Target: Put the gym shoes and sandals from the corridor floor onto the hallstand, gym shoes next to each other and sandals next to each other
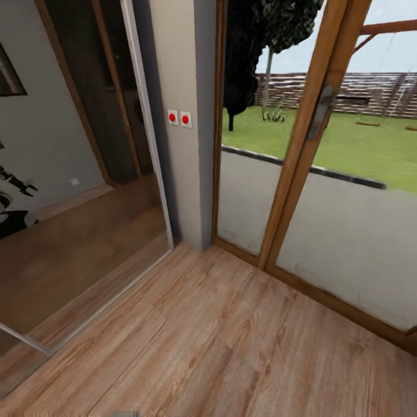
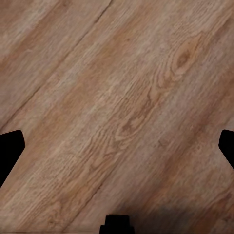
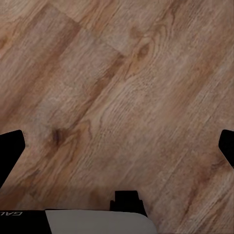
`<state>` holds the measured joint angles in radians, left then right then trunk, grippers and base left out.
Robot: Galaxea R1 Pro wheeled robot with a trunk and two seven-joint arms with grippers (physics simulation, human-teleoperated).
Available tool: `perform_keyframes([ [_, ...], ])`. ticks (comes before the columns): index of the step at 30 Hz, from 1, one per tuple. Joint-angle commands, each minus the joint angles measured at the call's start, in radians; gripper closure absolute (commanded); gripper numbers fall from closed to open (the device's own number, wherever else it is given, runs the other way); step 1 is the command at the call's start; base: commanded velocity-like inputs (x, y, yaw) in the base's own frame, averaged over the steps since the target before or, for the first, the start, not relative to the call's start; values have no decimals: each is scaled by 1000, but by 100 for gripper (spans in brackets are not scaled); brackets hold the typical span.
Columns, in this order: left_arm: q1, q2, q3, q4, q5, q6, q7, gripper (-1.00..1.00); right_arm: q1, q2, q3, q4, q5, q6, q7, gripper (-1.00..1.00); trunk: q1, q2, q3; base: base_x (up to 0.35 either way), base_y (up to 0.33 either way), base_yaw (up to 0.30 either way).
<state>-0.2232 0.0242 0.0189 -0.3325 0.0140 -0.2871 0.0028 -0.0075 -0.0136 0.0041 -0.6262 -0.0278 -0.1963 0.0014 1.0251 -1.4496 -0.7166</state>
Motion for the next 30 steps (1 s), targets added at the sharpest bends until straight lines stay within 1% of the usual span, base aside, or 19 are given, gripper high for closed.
perform_keyframes([
  [1, -1, 0, 1, 1, 1, -3, 0, -100, 0, 0, 0, 0, -3, -3, 0, -100, 0, 0, -1, 0, 0, 278],
  [16, -1, 0, 1, 1, 3, -3, 0, -100, 0, 0, 0, 0, -3, -3, 1, -100, 0, 0, -1, 98, -190, 278],
  [30, -1, 0, 1, 1, 3, -3, 0, -100, 0, 0, 0, 0, -3, -3, 1, -100, 0, 0, -1, 20, -34, 278],
])
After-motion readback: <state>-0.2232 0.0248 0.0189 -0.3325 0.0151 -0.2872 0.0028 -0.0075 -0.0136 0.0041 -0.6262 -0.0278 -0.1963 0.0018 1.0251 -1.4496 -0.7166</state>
